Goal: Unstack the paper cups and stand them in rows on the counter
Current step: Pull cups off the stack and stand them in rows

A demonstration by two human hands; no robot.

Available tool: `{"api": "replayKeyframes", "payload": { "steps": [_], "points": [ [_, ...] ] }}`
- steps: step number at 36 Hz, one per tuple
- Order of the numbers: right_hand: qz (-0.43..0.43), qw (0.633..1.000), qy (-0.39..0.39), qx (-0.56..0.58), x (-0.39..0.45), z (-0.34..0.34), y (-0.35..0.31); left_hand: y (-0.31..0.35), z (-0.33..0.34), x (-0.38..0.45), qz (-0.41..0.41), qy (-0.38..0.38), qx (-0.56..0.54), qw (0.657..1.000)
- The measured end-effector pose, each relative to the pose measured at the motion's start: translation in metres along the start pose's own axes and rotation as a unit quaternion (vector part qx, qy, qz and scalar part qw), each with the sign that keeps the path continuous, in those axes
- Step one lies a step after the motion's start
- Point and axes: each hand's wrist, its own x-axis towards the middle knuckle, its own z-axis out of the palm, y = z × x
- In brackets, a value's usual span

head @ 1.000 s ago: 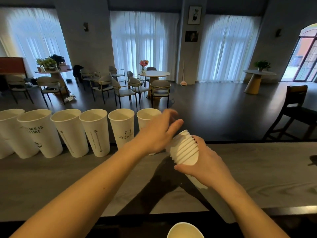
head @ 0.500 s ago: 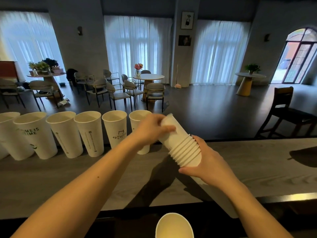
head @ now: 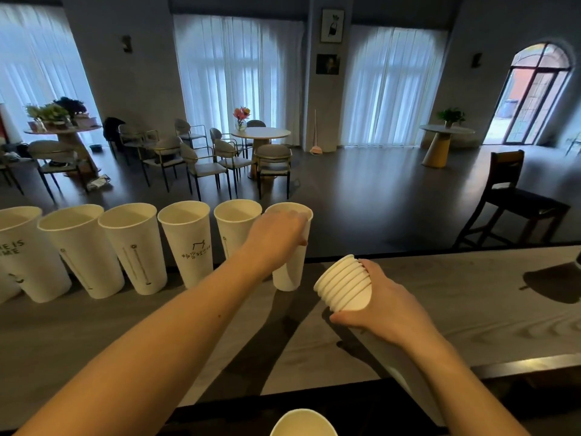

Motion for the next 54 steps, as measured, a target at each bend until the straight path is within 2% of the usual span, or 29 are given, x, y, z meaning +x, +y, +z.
{"api": "replayKeyframes", "payload": {
  "steps": [8, 11, 13, 15, 17, 19, 21, 23, 25, 28, 35, 38, 41, 43, 46, 47, 51, 54],
  "points": [
    [-0.011, 1.0, 0.003, 0.013, 0.005, 0.002, -0.003, -0.012, 0.016, 0.016, -0.01, -0.031, 0.019, 0.999],
    [-0.017, 1.0, 0.003, 0.017, 0.007, 0.004, -0.004, -0.012, 0.017, 0.018, -0.019, -0.035, -0.004, 0.999],
    [-0.022, 1.0, 0.007, 0.019, 0.007, 0.004, -0.005, -0.014, 0.012, 0.016, 0.003, 0.031, -0.018, 0.999],
    [-0.027, 0.999, 0.013, 0.024, 0.007, 0.004, -0.007, -0.014, 0.003, 0.009, 0.034, 0.15, -0.029, 0.988],
    [-0.027, 0.999, 0.02, 0.029, 0.009, 0.003, -0.008, -0.004, -0.009, 0.0, 0.022, 0.212, -0.11, 0.971],
    [-0.031, 0.999, 0.024, 0.033, 0.008, 0.002, -0.008, 0.012, -0.019, -0.01, -0.005, 0.149, -0.256, 0.955],
    [-0.037, 0.999, 0.02, 0.035, 0.007, 0.001, -0.005, 0.03, -0.026, -0.02, -0.04, -0.023, -0.414, 0.909],
    [-0.035, 0.998, 0.025, 0.035, -0.01, -0.001, -0.006, 0.04, -0.042, -0.039, -0.048, -0.187, -0.479, 0.856],
    [-0.03, 0.999, 0.028, 0.032, -0.011, 0.0, -0.004, 0.041, -0.043, -0.044, -0.034, -0.263, -0.488, 0.832],
    [-0.035, 0.999, 0.029, 0.024, -0.009, -0.001, -0.007, 0.036, -0.04, -0.045, -0.027, -0.267, -0.481, 0.834],
    [-0.04, 0.997, 0.052, 0.045, -0.02, -0.008, -0.005, 0.047, -0.042, -0.043, -0.032, -0.212, -0.483, 0.849],
    [-0.039, 0.997, 0.058, 0.039, -0.025, -0.011, 0.003, 0.051, -0.044, -0.038, -0.062, -0.174, -0.488, 0.853],
    [-0.026, 0.998, 0.044, 0.029, -0.029, -0.017, 0.014, 0.051, -0.047, -0.028, -0.085, -0.103, -0.479, 0.868],
    [-0.002, 0.999, 0.048, 0.019, -0.03, -0.021, 0.023, 0.046, -0.051, -0.019, -0.089, -0.022, -0.455, 0.886],
    [0.06, 0.997, 0.05, -0.006, -0.032, -0.027, 0.038, 0.045, -0.051, -0.003, -0.069, 0.085, -0.364, 0.925],
    [0.077, 0.996, 0.05, -0.006, -0.032, -0.028, 0.041, 0.047, -0.047, 0.0, -0.054, 0.089, -0.329, 0.939],
    [0.092, 0.994, 0.058, 0.009, -0.029, -0.03, 0.047, 0.062, -0.016, 0.005, 0.008, 0.019, -0.221, 0.975],
    [0.091, 0.994, 0.061, 0.016, -0.024, -0.029, 0.047, 0.069, 0.007, 0.013, 0.04, 0.034, -0.128, 0.99]
  ]
}}
